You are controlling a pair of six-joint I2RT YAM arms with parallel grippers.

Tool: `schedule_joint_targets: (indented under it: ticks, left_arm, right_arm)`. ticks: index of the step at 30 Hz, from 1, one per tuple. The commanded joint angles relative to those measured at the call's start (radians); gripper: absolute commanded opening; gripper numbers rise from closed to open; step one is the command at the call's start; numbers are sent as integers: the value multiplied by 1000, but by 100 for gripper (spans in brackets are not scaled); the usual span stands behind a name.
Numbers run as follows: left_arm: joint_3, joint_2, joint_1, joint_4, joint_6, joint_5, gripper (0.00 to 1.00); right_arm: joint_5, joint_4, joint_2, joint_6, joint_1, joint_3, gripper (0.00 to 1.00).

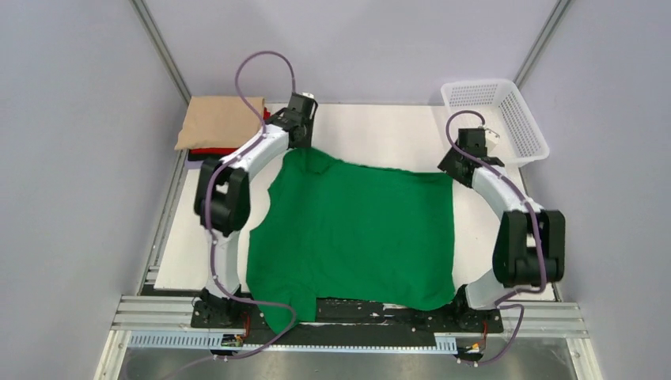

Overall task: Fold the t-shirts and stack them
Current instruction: Flatten out the tshirt

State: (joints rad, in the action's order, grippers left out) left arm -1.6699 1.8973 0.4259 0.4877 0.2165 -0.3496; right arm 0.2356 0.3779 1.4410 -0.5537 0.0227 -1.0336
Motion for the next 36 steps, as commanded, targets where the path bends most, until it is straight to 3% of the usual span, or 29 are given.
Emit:
schedule_joint_targets:
  ticks: [1, 2, 4, 5, 6, 13, 16, 20, 26, 36]
  left_arm:
    - [-233, 189, -64, 95, 66, 191, 60]
    - [-241, 195, -67, 78, 61, 204, 85]
    - [-230, 184, -68, 29, 59, 262, 98]
    - [-207, 164, -68, 12, 60, 281, 99]
    - [-194, 154, -68, -13, 68, 317, 100]
    - [-20, 39, -68, -22, 162, 395, 100]
    - [103, -26, -68, -113, 239, 510, 100]
    - [295, -83, -67, -242, 338, 561, 100]
    - [350, -42, -67, -286, 405, 541, 100]
    - [277, 91, -67, -294, 428, 518, 100]
  right_arm:
    - [-31, -91, 132, 32, -14, -186, 64]
    - [-55, -90, 148, 39, -13, -211, 70]
    - [-92, -91, 156, 41, -11, -235, 83]
    - [-109, -91, 152, 39, -11, -233, 96]
    - [-128, -92, 142, 35, -10, -227, 100]
    - [-293, -91, 0, -11, -7, -66, 100]
    - [-360, -105, -53, -14, 1, 33, 100]
    - [-455, -100, -69, -6, 5, 119, 100]
    - [-470, -90, -83, 11, 5, 202, 100]
    - [-461, -80, -13, 71, 5, 200, 100]
